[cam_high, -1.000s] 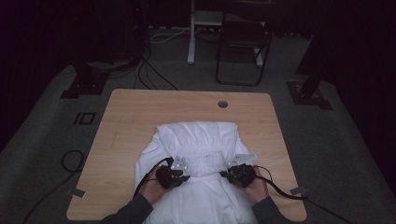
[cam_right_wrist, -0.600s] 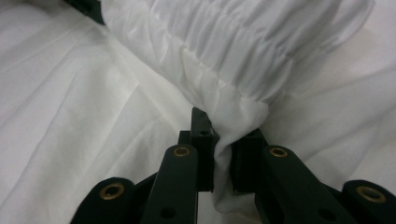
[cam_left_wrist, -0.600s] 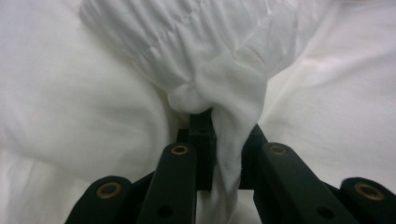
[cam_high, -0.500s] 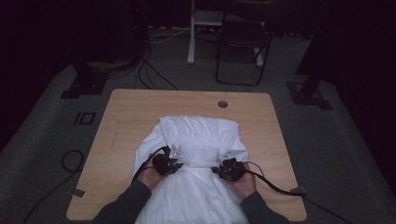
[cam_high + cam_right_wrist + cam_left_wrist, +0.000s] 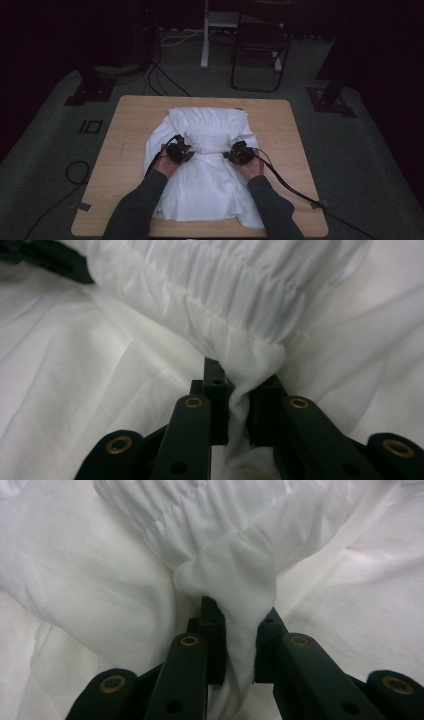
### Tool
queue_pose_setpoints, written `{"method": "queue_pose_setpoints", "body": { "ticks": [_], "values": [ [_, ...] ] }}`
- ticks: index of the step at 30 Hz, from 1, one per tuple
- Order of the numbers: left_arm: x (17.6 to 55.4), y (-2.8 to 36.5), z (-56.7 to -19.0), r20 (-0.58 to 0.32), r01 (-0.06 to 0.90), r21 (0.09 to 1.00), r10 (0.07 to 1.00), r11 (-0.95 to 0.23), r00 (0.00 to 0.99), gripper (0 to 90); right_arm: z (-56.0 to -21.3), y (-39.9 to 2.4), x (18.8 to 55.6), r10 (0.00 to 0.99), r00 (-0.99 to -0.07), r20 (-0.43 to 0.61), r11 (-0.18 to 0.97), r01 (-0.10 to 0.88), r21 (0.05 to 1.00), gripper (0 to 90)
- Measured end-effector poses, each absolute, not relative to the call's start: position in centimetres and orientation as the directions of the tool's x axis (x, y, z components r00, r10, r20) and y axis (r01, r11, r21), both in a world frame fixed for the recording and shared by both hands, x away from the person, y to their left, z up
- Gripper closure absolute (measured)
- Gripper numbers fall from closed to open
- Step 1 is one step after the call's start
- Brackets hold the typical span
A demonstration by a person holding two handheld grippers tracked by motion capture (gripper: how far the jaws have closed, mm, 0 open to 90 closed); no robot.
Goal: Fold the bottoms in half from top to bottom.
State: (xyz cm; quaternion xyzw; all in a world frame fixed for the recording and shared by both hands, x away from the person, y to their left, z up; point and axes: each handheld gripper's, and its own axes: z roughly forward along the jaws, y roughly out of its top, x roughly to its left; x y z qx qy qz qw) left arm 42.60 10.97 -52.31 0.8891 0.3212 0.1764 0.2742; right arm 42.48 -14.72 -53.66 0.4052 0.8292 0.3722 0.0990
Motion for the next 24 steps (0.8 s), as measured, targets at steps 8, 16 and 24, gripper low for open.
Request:
{"method": "queue_pose_setpoints", "body": {
  "ticks": [8, 16, 24],
  "values": [
    [44.6, 10.7, -52.6, 0.113, 0.501, 0.633, 0.711, -0.590, 0.694, 80.1, -54.0, -15.1, 44.9, 0.777, -0.605, 0.173, 0.323, 0.620, 0.715, 81.0],
    [44.4, 10.9, -50.6, 0.055, 0.518, 0.661, 0.724, -0.543, 0.688, 83.7, -52.3, -15.6, 44.8, 0.759, -0.626, 0.176, 0.333, 0.607, 0.721, 83.9],
    [40.3, 11.3, -42.7, 0.039, 0.373, 0.820, 0.692, -0.434, 0.721, 83.8, -44.2, -17.9, 41.9, 0.722, -0.685, 0.097, 0.298, 0.435, 0.850, 84.1]
  ]
}}
